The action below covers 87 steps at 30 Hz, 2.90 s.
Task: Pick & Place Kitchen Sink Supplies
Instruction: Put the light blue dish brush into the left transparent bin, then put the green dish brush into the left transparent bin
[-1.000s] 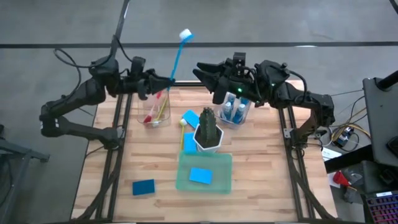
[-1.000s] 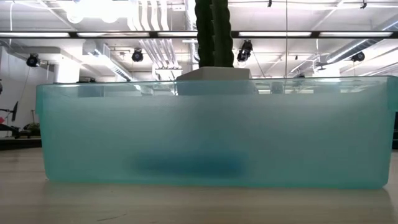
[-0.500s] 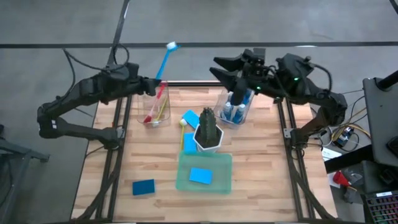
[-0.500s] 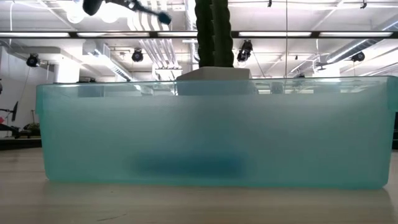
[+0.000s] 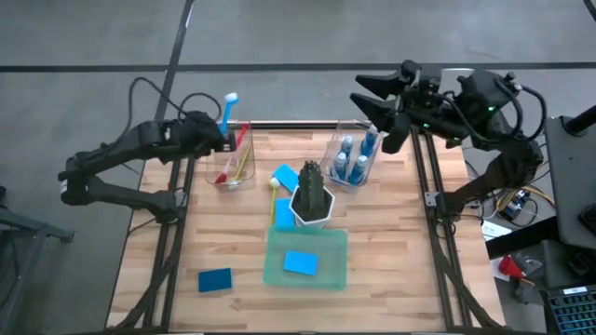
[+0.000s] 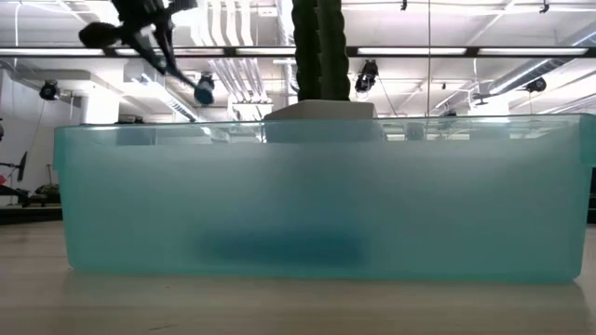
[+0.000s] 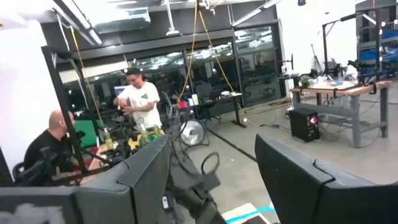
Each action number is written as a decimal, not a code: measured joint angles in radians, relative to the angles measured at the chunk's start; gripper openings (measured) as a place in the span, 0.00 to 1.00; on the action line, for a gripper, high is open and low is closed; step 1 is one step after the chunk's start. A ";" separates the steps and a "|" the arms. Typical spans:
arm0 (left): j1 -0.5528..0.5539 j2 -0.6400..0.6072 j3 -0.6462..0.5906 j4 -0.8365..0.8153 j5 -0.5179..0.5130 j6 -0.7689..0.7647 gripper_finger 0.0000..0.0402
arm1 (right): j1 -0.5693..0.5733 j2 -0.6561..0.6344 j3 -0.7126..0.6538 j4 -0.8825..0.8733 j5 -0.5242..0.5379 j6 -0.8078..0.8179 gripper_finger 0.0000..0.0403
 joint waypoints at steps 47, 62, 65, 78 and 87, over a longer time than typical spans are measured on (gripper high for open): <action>-0.013 0.007 -0.513 0.527 0.161 -0.075 0.46 | -0.004 -0.050 -0.004 -0.188 0.010 -0.007 0.56; -0.111 0.007 -0.399 0.526 0.627 0.197 0.45 | -0.005 -0.049 -0.005 -0.220 0.010 -0.036 0.56; -0.117 0.016 -0.406 0.531 0.580 0.094 0.44 | -0.005 -0.049 -0.005 -0.220 0.010 -0.036 0.55; -0.135 0.213 -0.408 0.576 0.472 -0.038 0.43 | -0.005 -0.042 -0.005 -0.224 0.019 -0.033 0.54; -0.142 0.388 -0.407 0.605 0.426 -0.043 0.37 | -0.005 -0.042 -0.005 -0.224 0.041 -0.034 0.54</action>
